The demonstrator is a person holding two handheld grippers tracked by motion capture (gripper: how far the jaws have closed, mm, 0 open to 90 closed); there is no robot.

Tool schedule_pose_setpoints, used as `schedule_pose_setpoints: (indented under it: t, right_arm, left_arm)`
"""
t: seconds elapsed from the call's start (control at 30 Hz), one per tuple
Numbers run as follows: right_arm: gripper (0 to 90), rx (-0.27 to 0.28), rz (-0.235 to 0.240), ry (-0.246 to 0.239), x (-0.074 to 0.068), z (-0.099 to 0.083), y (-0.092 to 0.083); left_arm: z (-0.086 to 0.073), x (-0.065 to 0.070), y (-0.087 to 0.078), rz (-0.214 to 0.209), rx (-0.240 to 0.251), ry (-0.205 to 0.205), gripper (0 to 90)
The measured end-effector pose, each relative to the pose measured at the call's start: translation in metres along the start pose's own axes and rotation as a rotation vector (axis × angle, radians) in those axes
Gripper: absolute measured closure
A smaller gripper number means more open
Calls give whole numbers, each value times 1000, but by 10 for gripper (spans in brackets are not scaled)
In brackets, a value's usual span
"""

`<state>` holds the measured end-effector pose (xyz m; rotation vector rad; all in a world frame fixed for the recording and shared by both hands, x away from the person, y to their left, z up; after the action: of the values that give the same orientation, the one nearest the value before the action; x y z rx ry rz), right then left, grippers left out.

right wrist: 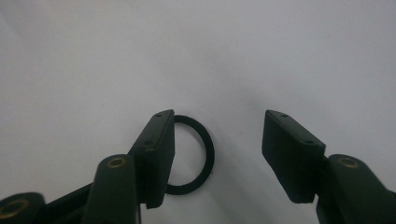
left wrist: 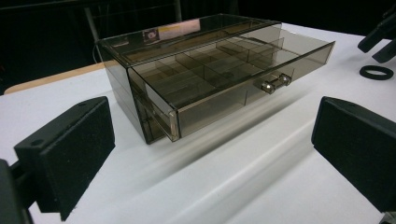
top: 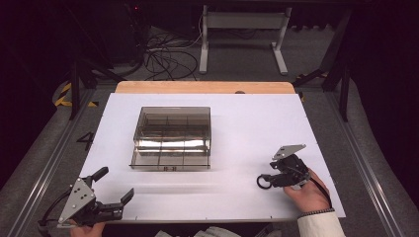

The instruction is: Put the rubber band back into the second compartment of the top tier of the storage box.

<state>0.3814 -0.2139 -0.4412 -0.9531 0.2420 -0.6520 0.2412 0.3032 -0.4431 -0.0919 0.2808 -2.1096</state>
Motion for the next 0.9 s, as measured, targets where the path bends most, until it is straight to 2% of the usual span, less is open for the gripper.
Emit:
schedule_pose_setpoints:
  t: [0.23,0.43,0.5,0.57,0.6,0.63,0.7,0.9]
  right_arm:
    - [540,-56,3,-4,-1,-1,5]
    - [667,-115,-17,-15,-3,-1,8]
    - [689,-117,-14,-14,-4,-1,9]
    - [757,-131,-12,-11,-4,-1,10]
    - [757,-131,-12,-11,-4,-1,10]
    - [832,-144,-16,-5,-5,-1,12]
    - [862,-144,-4,-4,-5,0,12]
    - [869,-147,-11,-2,-6,0,12]
  left_arm:
    - [0,0,0,-1,3,-7,3]
    - [0,0,0,0,4,-7,3]
    - [0,-1,0,4,5,-5,3]
    - [0,0,0,1,4,-5,3]
    - [0,0,0,1,4,-4,3]
    - [0,0,0,1,4,-5,3]
    - [0,0,0,1,5,-7,3]
    - [0,0,0,2,3,0,3]
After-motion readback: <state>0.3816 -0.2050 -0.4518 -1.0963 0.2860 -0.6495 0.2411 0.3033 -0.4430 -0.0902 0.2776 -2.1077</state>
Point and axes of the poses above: each handheld gripper's, and its own axes: y roughly forward along the jaws, z roughly out of its top, x roughly to its right, the point moved 1 cm from there along y, roughly forward along the jaws, and after that the axes turned 1 degree about -y, right-handed, at the moved point
